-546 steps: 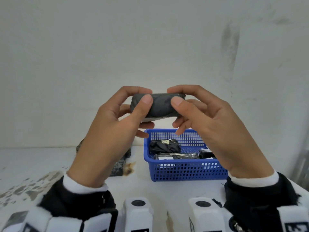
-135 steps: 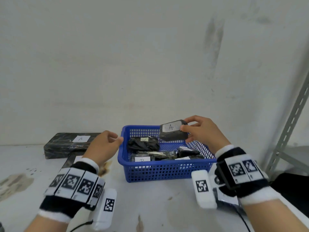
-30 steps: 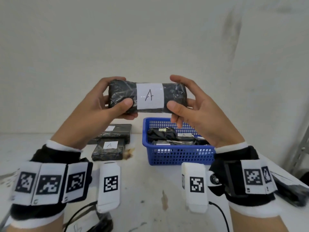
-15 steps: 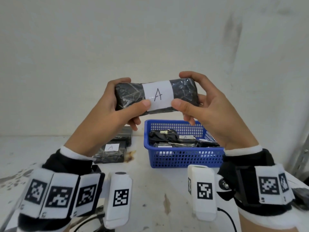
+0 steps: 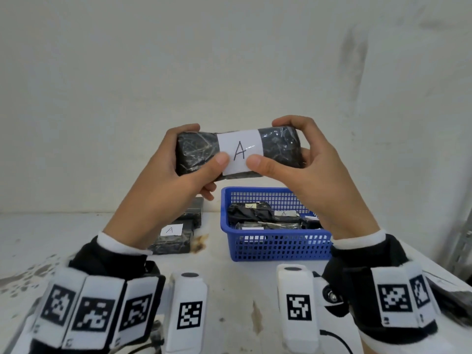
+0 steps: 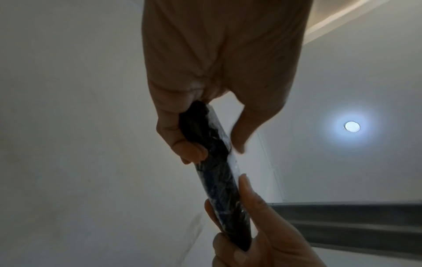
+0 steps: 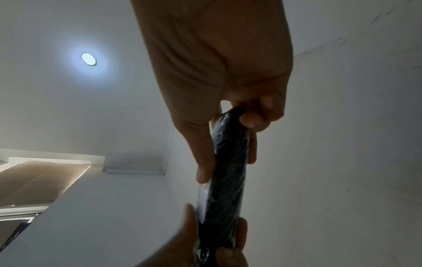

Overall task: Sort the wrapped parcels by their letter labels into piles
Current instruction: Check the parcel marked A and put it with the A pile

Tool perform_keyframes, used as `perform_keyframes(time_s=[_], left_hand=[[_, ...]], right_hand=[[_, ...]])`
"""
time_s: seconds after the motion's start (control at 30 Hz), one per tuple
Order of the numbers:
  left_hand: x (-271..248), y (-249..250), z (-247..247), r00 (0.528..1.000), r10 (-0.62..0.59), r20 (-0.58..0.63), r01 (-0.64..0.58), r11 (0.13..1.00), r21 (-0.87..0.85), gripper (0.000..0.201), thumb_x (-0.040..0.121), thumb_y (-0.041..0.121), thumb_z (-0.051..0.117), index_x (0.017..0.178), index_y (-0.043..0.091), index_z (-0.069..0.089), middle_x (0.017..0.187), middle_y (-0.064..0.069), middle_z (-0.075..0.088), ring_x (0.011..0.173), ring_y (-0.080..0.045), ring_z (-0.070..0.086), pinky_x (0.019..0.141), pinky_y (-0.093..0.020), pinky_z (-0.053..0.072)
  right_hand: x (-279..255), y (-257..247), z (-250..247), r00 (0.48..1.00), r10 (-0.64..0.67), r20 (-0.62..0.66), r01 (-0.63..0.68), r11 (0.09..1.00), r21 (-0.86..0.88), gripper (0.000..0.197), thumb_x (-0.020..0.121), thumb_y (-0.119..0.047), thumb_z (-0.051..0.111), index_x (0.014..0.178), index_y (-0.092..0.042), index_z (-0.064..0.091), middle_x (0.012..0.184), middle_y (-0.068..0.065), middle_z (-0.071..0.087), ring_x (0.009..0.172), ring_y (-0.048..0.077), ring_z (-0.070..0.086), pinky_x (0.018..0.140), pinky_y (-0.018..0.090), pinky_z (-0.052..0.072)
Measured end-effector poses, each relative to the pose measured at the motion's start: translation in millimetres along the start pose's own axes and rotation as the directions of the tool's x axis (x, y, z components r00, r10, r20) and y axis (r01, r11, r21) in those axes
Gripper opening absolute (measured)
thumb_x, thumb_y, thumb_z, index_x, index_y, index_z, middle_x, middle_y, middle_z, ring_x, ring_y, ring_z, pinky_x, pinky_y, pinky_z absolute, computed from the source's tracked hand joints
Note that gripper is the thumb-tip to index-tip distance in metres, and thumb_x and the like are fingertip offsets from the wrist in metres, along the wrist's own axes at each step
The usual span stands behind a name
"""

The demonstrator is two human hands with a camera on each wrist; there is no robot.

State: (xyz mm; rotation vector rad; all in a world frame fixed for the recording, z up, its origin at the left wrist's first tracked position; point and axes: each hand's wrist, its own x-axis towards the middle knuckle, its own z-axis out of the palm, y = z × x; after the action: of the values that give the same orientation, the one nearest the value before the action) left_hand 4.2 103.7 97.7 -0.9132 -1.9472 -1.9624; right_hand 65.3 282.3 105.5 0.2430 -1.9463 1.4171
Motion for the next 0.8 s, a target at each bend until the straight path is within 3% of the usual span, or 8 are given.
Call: perform_keyframes(time_s=[0.07, 0.13, 0.2, 0.3, 0.43, 0.57, 0.67, 0.8], left_hand=[[0.9, -1.9, -1.5, 1.000, -0.004, -0.009, 0.004, 1.000, -0.019, 0.061, 0.071, 0.035, 0.071, 0.128, 0.028, 0.050, 0.085, 0.004, 0.068, 0.064, -0.011, 0.064, 0.065, -0.029, 0.058], [1.8, -2.3, -3.6, 1.000, -0.010, -0.013, 0.009, 0.999, -0.031, 0.059, 0.070, 0.037, 0.072, 0.125, 0.024, 0.053, 0.081, 0.005, 0.069, 0.064, -0.012, 0.064, 0.065, -0.029, 0.058], [1.6, -1.4, -5.3, 0.999, -0.030, 0.028, 0.032, 0.997, -0.067, 0.059, 0.069, 0.040, 0.069, 0.121, 0.016, 0.056, 0.087, 0.000, 0.071, 0.068, -0.013, 0.066, 0.066, -0.027, 0.058], [1.5, 0.5, -8.4, 0.995, -0.047, 0.092, 0.061, 0.986, -0.157, 0.049, 0.074, 0.033, 0.064, 0.118, 0.010, 0.059, 0.095, -0.007, 0.071, 0.071, -0.015, 0.066, 0.069, -0.026, 0.058], [0.4, 3.3, -10.0, 0.993, -0.038, 0.110, 0.062, 0.973, -0.223, 0.035, 0.086, 0.034, 0.065, 0.110, 0.008, 0.063, 0.089, -0.008, 0.069, 0.071, -0.018, 0.065, 0.067, -0.026, 0.057], [1.2, 4.4, -9.2, 0.994, -0.037, 0.107, 0.063, 0.965, -0.253, 0.036, 0.086, 0.033, 0.057, 0.108, 0.005, 0.062, 0.084, -0.011, 0.065, 0.066, -0.021, 0.062, 0.064, -0.029, 0.059], [1.4, 3.3, -8.5, 0.995, -0.029, 0.097, 0.050, 0.974, -0.219, 0.041, 0.084, 0.037, 0.054, 0.108, 0.005, 0.061, 0.081, -0.010, 0.065, 0.064, -0.021, 0.060, 0.059, -0.028, 0.056], [-0.9, 4.0, -6.2, 0.998, -0.014, 0.068, 0.023, 0.990, -0.139, 0.043, 0.076, 0.044, 0.056, 0.102, 0.010, 0.062, 0.074, 0.000, 0.066, 0.063, -0.019, 0.059, 0.056, -0.028, 0.054]], right_hand=[[-0.1, -0.3, -0.8, 1.000, 0.005, 0.005, -0.005, 1.000, 0.003, 0.056, 0.070, -0.031, 0.087, 0.117, -0.035, 0.056, 0.086, -0.008, 0.077, 0.073, 0.006, 0.073, 0.065, 0.013, 0.052], [-0.6, -1.5, -2.0, 1.000, 0.012, 0.025, -0.013, 1.000, 0.022, 0.052, 0.075, -0.026, 0.084, 0.119, -0.032, 0.057, 0.072, -0.014, 0.073, 0.055, 0.000, 0.066, 0.056, 0.008, 0.045], [-0.7, -2.4, -5.0, 0.999, 0.018, 0.034, -0.020, 0.999, 0.046, 0.049, 0.077, -0.023, 0.080, 0.120, -0.029, 0.057, 0.062, -0.017, 0.067, 0.046, 0.000, 0.058, 0.051, 0.007, 0.041], [-0.5, -3.1, -10.2, 0.999, 0.015, 0.046, -0.019, 0.997, 0.068, 0.042, 0.078, -0.032, 0.074, 0.118, -0.032, 0.060, 0.065, -0.010, 0.069, 0.048, 0.006, 0.050, 0.048, 0.011, 0.041], [-1.3, -6.3, -14.2, 0.999, 0.007, 0.048, -0.011, 0.997, 0.080, 0.033, 0.081, -0.037, 0.068, 0.113, -0.032, 0.063, 0.065, -0.003, 0.069, 0.050, 0.014, 0.046, 0.045, 0.016, 0.042], [-1.1, -6.7, -16.6, 0.999, 0.020, 0.048, -0.024, 0.996, 0.090, 0.014, 0.092, -0.028, 0.064, 0.107, -0.027, 0.064, 0.064, -0.003, 0.068, 0.048, 0.016, 0.049, 0.041, 0.019, 0.041], [-0.5, -6.3, -16.7, 0.998, 0.029, 0.051, -0.031, 0.999, 0.043, 0.009, 0.094, -0.034, 0.063, 0.101, -0.028, 0.064, 0.069, -0.004, 0.068, 0.051, 0.022, 0.051, 0.043, 0.027, 0.041], [-0.7, -7.1, -12.2, 0.998, 0.041, 0.045, -0.041, 0.999, 0.012, 0.008, 0.094, -0.037, 0.062, 0.096, -0.029, 0.062, 0.066, -0.002, 0.066, 0.050, 0.024, 0.052, 0.042, 0.026, 0.041]])
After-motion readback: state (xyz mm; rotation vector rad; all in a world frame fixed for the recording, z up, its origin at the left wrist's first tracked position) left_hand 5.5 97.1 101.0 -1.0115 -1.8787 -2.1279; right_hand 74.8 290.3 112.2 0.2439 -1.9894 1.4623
